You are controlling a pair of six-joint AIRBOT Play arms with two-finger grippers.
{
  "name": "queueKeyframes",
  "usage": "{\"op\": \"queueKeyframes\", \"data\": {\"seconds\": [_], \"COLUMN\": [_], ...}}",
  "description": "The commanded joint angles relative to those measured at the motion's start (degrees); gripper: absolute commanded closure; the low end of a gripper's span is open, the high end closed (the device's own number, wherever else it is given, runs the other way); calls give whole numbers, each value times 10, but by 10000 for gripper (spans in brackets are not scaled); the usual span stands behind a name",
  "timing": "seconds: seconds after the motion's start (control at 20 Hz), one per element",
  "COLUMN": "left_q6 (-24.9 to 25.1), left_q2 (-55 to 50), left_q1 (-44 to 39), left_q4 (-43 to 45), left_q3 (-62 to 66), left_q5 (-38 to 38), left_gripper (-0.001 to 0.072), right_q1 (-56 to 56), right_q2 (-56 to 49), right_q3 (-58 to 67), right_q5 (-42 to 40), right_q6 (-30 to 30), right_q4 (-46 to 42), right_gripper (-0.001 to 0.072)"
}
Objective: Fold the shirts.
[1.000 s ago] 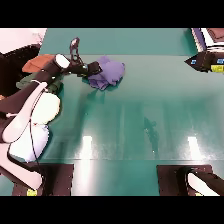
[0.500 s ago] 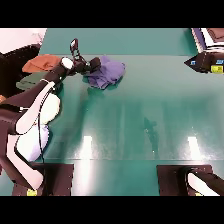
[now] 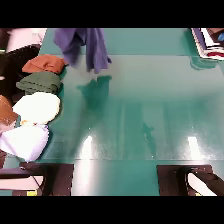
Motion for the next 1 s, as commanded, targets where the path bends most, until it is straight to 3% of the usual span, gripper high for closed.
{"op": "queueKeyframes", "data": {"seconds": [0.0, 0.15, 0.25, 0.3, 0.35, 0.4, 0.55, 0.75, 0.95], "left_q6": [42, 40, 41, 40, 39, 30, -5, -41, -55], "left_q2": [89, 90, 90, 90, 90, 90, 90, 93, 92], "left_q1": [-46, -115, -154, -167, -176, -180, -146, -20, 59], "left_q4": [21, 39, 59, 60, 60, 60, 114, 136, 134], "left_q3": [24, 7, -51, -90, -129, -169, -217, -239, -398], "left_q5": [-89, -163, -173, -172, -167, -162, -193, -260, -217], "left_gripper": [685, 684, 681, 588, 299, 179, 206, 207, 206], "right_q1": [0, 0, 0, 0, 0, 0, 0, 0, 0], "right_q2": [3, 3, 3, 3, 4, 3, 3, 3, 3], "right_q3": [69, 92, 97, 97, 95, 95, 95, 95, 95], "right_q5": [4, 32, 66, 85, 102, 117, 136, 139, 139], "right_q6": [0, 0, 0, 0, 0, 0, 0, 0, 0], "right_q4": [-17, -14, -13, -12, -13, -13, -13, -12, -12], "right_gripper": [697, 697, 697, 697, 697, 697, 697, 697, 697]}}
